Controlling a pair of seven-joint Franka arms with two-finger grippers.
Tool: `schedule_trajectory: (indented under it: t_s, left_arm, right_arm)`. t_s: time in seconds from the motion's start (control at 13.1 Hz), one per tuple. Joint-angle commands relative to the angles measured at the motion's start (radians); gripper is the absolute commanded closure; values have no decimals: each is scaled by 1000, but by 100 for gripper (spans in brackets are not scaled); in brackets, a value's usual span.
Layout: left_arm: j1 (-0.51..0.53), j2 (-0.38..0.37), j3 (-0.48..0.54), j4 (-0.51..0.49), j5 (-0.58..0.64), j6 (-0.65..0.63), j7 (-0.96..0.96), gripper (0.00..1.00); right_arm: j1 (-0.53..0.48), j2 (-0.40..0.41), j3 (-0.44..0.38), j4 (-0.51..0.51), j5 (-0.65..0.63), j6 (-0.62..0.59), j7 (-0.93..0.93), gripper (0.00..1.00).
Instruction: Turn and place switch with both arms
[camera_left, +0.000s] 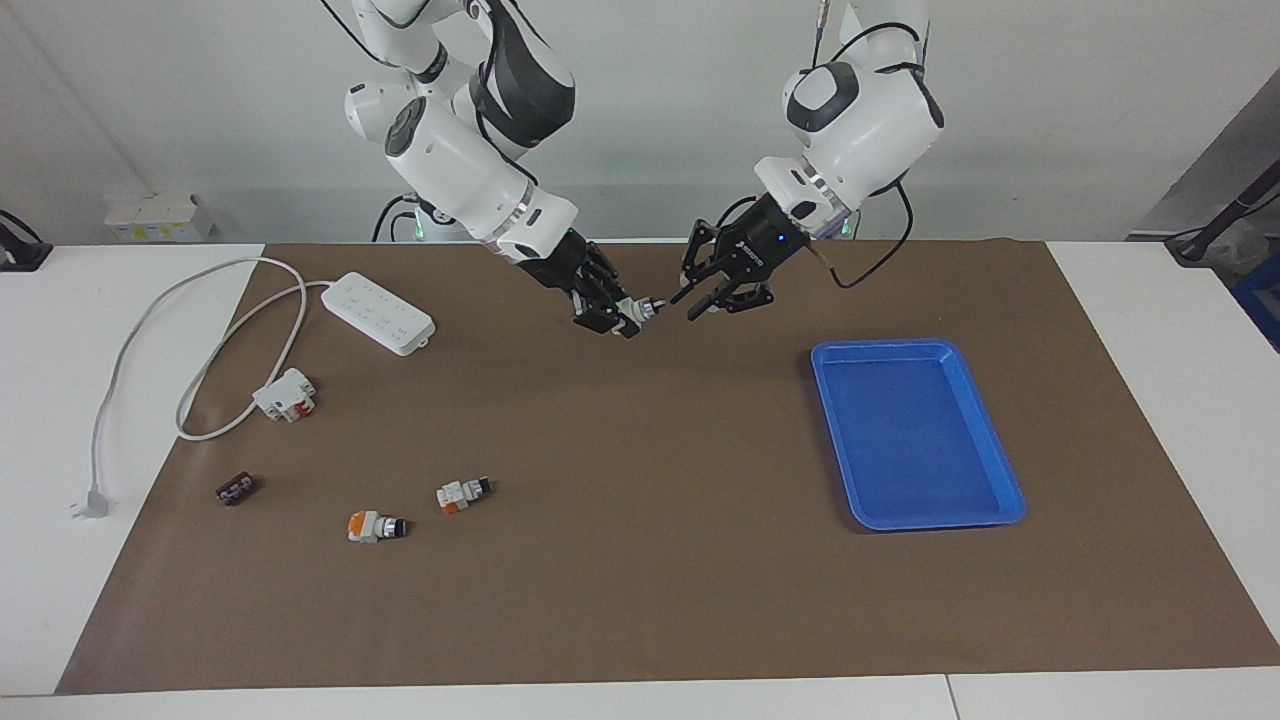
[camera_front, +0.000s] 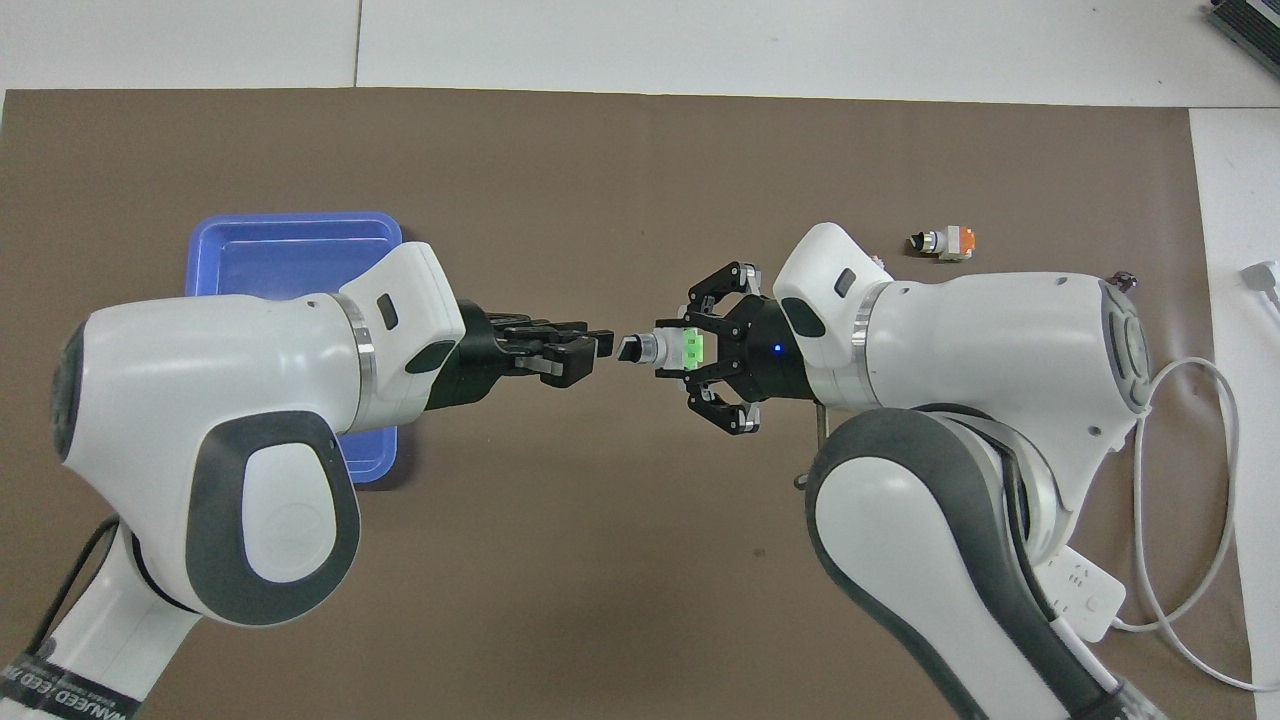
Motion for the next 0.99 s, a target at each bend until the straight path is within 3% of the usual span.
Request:
schedule_trajectory:
  t_s: [0.0,0.46,0.91]
  left_arm:
    - [-33,-37,4,-39,-75,26,87,67]
    - [-27,-44,6,-40,-105,18,339,68]
    - [-36,-33,8,-39,-102,-10,411,68]
  right_arm:
    - [-4,-13,11,-15,26,23,13,100]
    - [-5,-13,11,-14,26,23,16,100]
    - [-4,-13,11,-15,26,21,21,100]
